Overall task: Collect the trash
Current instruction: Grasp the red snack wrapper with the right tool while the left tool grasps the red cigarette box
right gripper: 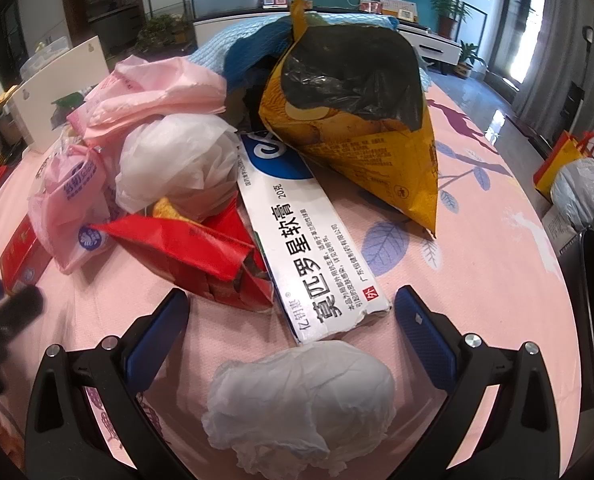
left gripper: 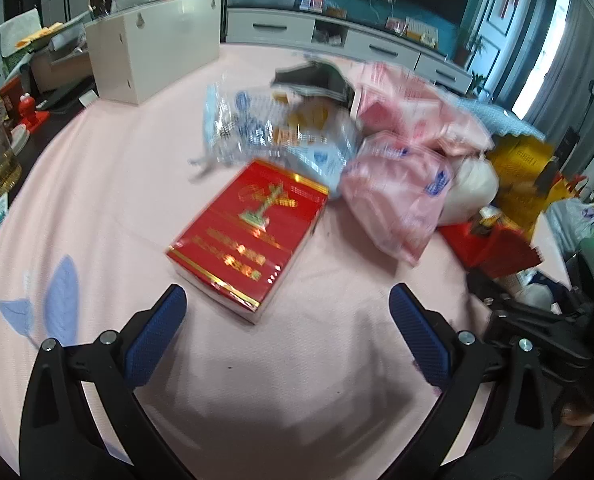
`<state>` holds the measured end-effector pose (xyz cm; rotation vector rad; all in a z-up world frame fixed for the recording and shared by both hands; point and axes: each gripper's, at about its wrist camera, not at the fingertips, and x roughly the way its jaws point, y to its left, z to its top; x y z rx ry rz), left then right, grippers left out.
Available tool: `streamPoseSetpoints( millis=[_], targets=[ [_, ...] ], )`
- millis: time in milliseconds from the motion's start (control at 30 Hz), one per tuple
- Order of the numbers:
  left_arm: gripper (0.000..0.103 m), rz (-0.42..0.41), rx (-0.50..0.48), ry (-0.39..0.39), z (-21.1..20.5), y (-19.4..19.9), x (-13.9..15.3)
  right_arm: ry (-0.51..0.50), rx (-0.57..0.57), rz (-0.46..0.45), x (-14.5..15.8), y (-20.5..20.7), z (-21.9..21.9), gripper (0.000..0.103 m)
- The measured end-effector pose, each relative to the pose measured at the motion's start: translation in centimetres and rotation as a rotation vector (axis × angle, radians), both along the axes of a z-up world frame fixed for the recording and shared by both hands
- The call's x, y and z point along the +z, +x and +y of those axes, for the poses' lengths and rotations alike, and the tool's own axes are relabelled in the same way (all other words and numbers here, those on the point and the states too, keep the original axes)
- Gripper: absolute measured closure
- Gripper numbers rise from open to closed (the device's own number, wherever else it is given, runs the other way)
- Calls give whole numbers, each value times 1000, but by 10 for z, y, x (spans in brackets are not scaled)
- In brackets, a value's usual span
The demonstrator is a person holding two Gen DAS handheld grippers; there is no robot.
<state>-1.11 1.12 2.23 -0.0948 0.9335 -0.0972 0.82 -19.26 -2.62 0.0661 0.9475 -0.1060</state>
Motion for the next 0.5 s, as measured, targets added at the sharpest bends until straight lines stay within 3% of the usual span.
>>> streamPoseSetpoints(
  millis=[133,333,500],
  targets=[
    [3,-48,0,1,8,-10,24,28,51,66,7,-6,-6,3],
    [3,-59,19,-92,31,-16,65,81,73,-59,58,-32,-24,3],
    [3,-92,-20,-134,41,10,103,94,80,-132,111,-27,-30,9]
  ],
)
